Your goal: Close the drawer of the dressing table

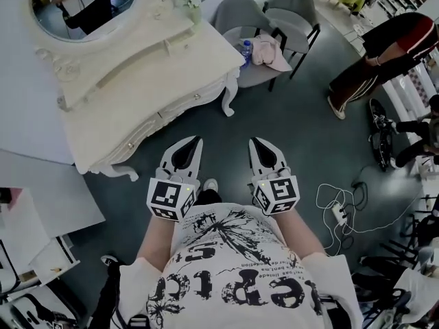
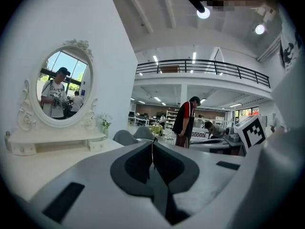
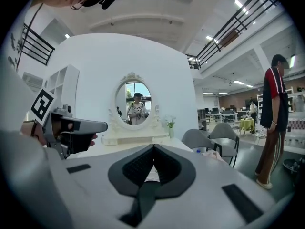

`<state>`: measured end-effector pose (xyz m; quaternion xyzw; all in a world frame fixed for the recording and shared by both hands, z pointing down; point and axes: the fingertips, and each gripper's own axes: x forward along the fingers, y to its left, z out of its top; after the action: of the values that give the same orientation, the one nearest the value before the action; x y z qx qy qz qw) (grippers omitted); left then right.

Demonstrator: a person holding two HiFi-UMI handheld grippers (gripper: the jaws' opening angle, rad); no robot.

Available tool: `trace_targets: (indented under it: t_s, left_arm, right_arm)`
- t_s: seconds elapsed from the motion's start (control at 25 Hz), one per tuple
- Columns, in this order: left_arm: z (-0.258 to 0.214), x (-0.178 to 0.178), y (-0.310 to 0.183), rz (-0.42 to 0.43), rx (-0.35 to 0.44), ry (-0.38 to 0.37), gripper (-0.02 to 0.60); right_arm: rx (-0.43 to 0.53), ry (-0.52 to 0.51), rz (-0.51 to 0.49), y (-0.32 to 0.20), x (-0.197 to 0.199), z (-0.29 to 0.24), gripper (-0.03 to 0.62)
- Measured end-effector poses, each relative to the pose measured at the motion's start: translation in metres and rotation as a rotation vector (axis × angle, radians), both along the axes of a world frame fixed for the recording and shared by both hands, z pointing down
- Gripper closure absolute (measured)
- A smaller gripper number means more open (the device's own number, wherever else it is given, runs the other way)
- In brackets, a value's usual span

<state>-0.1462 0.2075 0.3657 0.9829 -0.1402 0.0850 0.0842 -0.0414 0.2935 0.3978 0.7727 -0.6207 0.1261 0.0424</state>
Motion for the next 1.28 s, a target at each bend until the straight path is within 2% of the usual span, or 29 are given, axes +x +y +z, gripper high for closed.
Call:
trace_targets:
  t_s: [0.24, 0.44, 0.56, 0.68, 0.92, 1.04, 1.28]
  left_arm:
    - [-0.002, 0.006, -0.079, -0.046, -0.006, -0.003, 0.561]
    - [0.015, 0.015, -0.111, -0.090, -0.034, -0.020, 0.561]
    - [0.025, 0.024, -0.131, -0.130, -0.040, -0.041, 0.561]
    - [0.027, 0.036, -0.157, -0.197, -0.026, -0.041, 0.561]
    - [0.029, 0.079, -0.222, -0.361, -0.012, -0.033, 0.561]
    - [0.019, 0.116, -0.251, -0.402, 0.019, -0.031, 0.561]
    - [0.020, 0.171, -0.299, -0.513, 0.014, -0.043, 0.561]
  right_arm:
    - [0.004, -0.001, -0.042, -0.076, 0.011, -0.006, 0.577]
    - [-0.007, -0.045, -0.102, -0.125, 0.018, 0.008, 0.577]
    - [0.015, -0.120, -0.126, -0.154, 0.035, 0.013, 0.577]
    - [0.026, -0.124, -0.164, -0.185, 0.064, 0.016, 0.577]
    - [0.018, -0.060, -0.292, -0.265, 0.125, 0.022, 0.577]
    - [0.032, -0.030, -0.362, -0.305, 0.158, 0.013, 0.577]
    - [-0.001, -0.052, -0.476, -0.372, 0.215, 0.021, 0.577]
